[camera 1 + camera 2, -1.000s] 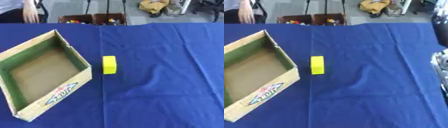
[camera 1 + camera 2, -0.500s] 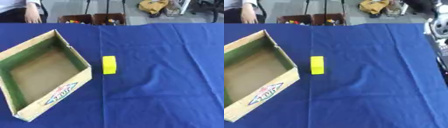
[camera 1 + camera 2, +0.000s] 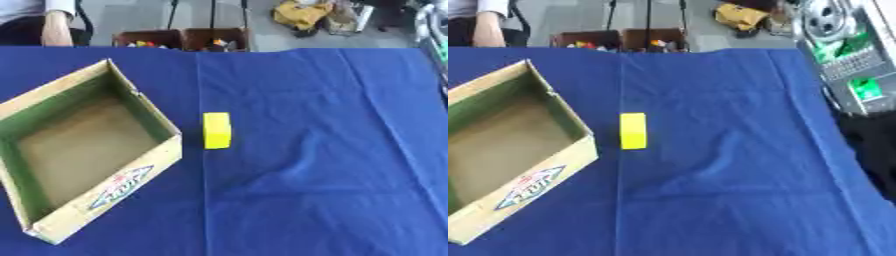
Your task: Pick up objects on the table and place them in the box.
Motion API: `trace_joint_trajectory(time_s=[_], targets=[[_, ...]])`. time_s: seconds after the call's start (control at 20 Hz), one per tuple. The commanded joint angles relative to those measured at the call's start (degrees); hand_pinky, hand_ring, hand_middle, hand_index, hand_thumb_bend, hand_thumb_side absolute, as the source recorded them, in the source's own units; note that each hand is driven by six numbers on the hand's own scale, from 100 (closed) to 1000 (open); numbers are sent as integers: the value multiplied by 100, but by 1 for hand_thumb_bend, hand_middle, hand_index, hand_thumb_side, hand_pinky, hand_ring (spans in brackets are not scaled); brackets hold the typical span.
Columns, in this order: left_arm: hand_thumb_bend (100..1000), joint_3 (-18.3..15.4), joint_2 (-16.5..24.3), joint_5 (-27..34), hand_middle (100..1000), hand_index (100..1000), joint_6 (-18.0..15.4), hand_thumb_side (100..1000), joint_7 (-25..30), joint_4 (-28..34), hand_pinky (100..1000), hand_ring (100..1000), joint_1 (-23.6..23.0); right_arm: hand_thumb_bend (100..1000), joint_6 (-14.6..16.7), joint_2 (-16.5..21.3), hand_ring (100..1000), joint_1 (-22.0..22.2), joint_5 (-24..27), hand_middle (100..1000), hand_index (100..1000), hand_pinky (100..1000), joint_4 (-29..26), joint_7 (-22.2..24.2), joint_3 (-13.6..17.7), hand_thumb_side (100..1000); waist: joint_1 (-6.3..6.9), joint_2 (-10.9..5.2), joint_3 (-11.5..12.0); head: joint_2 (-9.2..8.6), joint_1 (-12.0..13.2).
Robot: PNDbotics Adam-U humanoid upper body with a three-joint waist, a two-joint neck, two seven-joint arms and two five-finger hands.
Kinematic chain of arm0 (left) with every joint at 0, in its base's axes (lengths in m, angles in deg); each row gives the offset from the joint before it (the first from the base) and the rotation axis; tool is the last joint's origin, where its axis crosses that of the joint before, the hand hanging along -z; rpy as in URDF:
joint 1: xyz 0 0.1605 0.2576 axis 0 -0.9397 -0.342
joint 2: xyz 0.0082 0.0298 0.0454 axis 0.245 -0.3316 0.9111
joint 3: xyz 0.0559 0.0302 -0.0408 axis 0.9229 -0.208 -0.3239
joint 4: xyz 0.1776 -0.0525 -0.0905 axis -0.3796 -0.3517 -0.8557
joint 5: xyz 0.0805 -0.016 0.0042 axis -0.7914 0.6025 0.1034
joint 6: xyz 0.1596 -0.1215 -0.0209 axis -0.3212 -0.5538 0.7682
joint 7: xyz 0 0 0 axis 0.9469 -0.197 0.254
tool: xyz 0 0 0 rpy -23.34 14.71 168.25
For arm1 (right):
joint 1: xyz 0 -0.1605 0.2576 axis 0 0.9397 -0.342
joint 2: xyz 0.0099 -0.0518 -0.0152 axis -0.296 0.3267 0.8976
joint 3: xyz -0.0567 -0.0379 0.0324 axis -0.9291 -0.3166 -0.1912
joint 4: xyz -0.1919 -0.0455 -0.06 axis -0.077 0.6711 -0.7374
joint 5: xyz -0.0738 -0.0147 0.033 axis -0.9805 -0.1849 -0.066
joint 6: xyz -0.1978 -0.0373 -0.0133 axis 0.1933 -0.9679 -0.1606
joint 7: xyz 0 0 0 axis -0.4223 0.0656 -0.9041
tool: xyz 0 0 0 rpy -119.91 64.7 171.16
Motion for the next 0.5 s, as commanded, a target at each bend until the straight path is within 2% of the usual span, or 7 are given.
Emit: trace_joint_trajectory(time_s=[0.05, 0.25, 0.35, 0.5], targets=[[100, -11, 110, 31, 896, 949, -6, 961, 33, 84, 749, 904, 64, 372, 106, -117, 887, -259, -250, 894, 887, 812, 456, 344, -115, 903, -87, -255, 27, 28, -36], [100, 1, 105, 44, 896, 949, -1, 961, 50, 84, 749, 904, 76, 420, 271, -375, 890, -472, -398, 897, 896, 819, 1113, 674, -263, 895, -95, -258, 52, 34, -66], [100, 5, 99, 50, 895, 949, 0, 962, 57, 84, 749, 904, 87, 497, 356, -495, 894, -538, -429, 889, 902, 826, 1379, 814, -307, 872, -96, -255, 63, 29, -77], [100, 9, 95, 54, 895, 949, 0, 962, 66, 84, 749, 904, 96, 562, 491, -608, 896, -588, -437, 888, 908, 833, 1643, 1040, -355, 876, -93, -245, 79, 28, -85]])
